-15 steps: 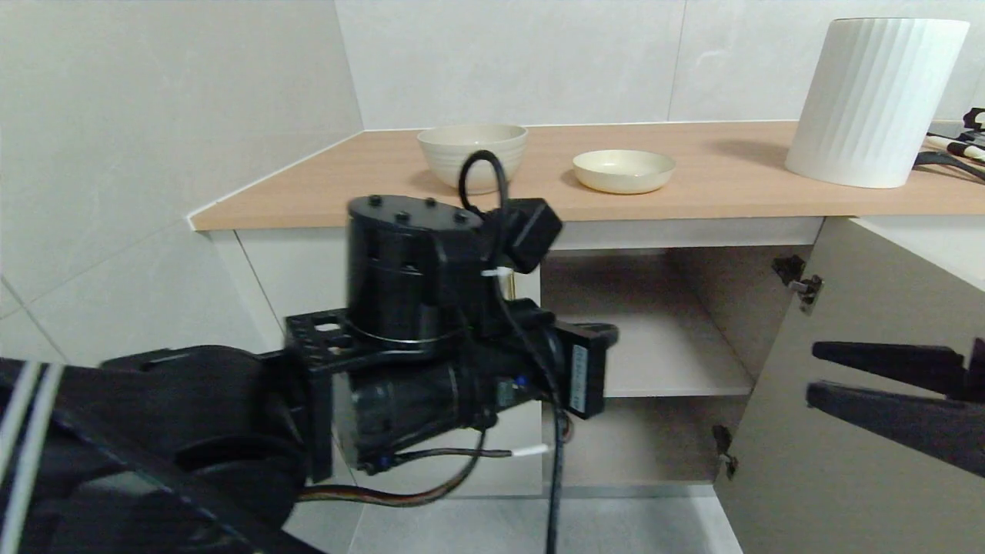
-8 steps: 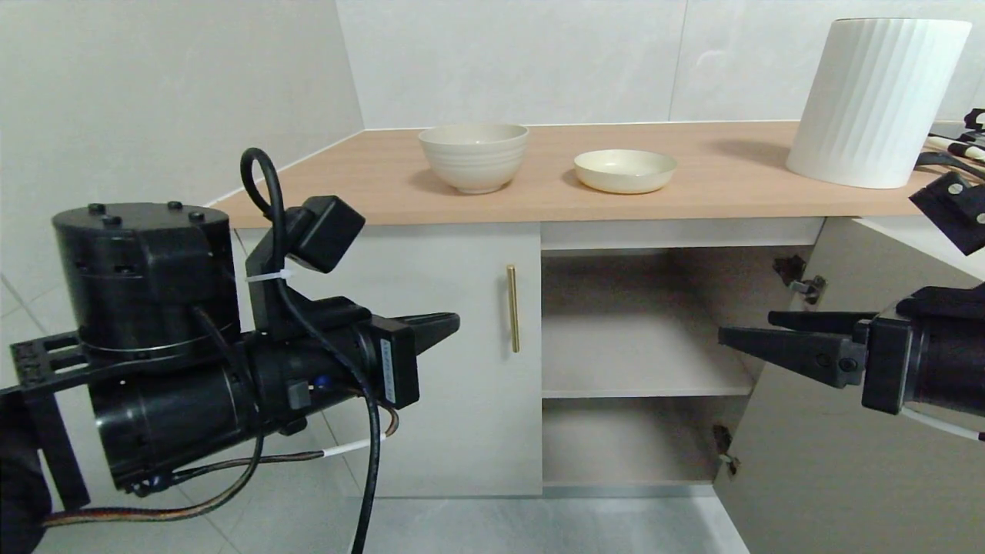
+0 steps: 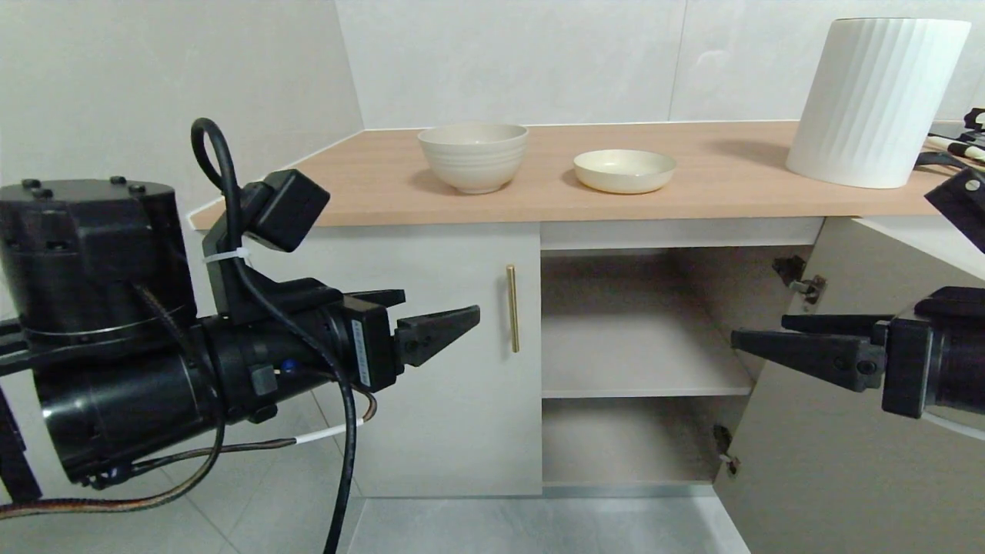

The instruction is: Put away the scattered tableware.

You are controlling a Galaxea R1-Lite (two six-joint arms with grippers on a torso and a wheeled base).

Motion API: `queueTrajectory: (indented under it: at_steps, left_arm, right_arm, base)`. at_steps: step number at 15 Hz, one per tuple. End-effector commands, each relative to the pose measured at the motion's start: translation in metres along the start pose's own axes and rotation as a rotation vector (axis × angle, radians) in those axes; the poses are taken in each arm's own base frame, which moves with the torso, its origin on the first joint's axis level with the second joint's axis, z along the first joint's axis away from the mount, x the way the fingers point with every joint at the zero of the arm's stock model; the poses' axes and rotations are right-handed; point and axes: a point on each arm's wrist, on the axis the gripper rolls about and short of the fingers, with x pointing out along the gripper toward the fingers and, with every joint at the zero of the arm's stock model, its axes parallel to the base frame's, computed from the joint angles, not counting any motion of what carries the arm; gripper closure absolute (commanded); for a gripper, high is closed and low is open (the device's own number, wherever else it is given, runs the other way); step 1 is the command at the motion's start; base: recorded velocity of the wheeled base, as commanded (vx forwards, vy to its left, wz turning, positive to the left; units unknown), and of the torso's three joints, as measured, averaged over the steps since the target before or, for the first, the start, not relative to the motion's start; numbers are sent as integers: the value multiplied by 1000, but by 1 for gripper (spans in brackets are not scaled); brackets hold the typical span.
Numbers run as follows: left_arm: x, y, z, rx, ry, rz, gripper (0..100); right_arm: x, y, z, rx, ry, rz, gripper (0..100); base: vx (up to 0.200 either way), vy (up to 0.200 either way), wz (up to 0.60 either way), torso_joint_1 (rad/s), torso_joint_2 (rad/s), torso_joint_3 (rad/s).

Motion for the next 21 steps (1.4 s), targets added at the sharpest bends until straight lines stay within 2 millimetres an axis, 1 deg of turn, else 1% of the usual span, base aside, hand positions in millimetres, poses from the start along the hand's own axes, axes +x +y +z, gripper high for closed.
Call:
queueTrajectory:
  at_steps: [1,4,9,19,21]
  left_arm:
    - [-11,1,10,2,-39,11,0]
    - [-24,1,16,23,-27,23,0]
    - [-27,0,16,31,-23,24,0]
    - [-29,2,18,28,-22,36,0]
    - [-32,1,20,27,-38,32,0]
  right_arm:
    - [-3,2,7,0,-9,-4,0]
    - [0,2,9,5,-6,-11,0]
    - [0,2,11,4,-13,-18,0]
    - [0,6,9,-3,-8,1,0]
    - [-1,5,7,-10,-3,3,0]
  base:
    - [0,0,0,0,0,0]
    - [0,0,0,0,0,0]
    - [0,0,0,0,0,0]
    - [200,0,0,2,1,4]
    - [0,0,0,0,0,0]
